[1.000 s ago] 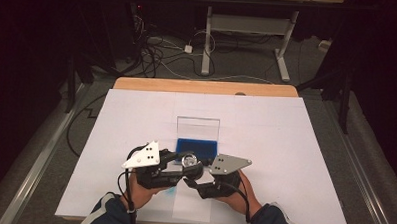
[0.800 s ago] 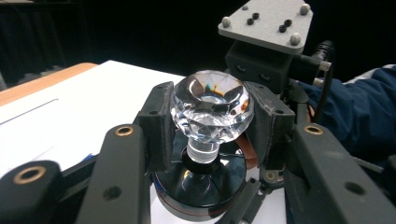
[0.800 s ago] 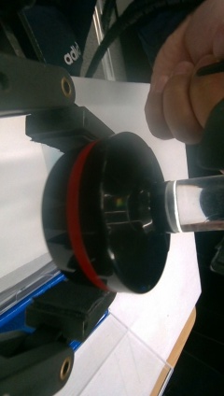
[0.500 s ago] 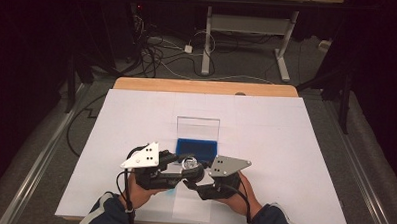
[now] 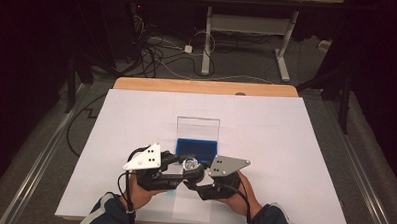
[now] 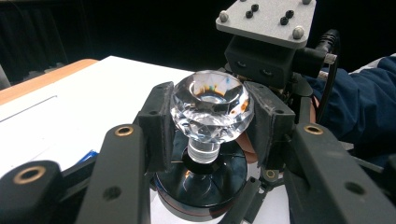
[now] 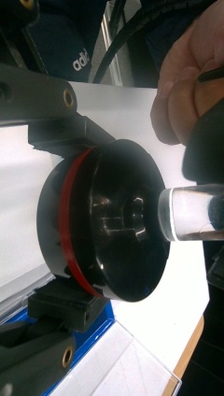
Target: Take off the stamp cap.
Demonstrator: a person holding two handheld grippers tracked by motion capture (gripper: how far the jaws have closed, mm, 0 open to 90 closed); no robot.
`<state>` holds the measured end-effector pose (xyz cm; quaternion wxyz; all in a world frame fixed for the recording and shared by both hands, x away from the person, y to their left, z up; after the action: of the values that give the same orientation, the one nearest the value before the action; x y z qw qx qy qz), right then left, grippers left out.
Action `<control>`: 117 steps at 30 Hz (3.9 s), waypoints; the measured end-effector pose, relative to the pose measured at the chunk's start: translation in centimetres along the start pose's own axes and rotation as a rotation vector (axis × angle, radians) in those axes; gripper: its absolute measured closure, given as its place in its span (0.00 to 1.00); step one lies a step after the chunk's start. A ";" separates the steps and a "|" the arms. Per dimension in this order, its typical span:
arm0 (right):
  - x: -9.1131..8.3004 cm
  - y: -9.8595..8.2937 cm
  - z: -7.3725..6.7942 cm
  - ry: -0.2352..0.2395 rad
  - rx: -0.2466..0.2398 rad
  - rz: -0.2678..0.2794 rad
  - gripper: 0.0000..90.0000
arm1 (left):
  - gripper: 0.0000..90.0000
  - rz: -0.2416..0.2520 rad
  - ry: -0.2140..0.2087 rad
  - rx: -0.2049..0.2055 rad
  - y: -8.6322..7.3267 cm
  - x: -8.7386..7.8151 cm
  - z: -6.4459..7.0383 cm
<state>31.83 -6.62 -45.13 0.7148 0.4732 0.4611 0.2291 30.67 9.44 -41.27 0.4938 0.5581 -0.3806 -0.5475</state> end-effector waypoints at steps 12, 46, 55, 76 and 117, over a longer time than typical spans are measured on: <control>0.1 -0.1 0.1 -0.004 0.007 -0.002 0.43 | 0.60 0.001 0.009 -0.007 -0.1 -0.1 -0.1; 0.3 -0.4 0.1 -0.067 0.061 -0.046 0.43 | 0.60 -0.002 0.138 -0.024 -0.4 0.5 0.1; 0.1 -0.2 0.1 -0.049 0.069 -0.043 0.44 | 0.60 0.010 0.129 -0.032 -0.4 0.2 0.0; 0.0 -0.3 -0.4 -0.130 -0.039 -0.097 0.60 | 0.60 0.061 0.190 -0.006 0.4 -1.6 -0.6; -0.3 0.5 -0.6 -0.048 0.066 -0.002 0.43 | 0.60 0.083 0.053 -0.100 -0.2 -0.2 -0.1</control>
<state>31.22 -6.34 -44.59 0.7097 0.5015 0.4518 0.2015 30.77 9.72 -41.38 0.5531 0.5308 -0.3626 -0.5300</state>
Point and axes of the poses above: each handheld gripper's, and its own axes: x roughly forward along the jaws, y roughly out of its top, z roughly to its right, the point moved 4 cm from there along x, roughly forward along the jaws, and after that the axes turned 9 degrees about -y, right-handed, at the moved point
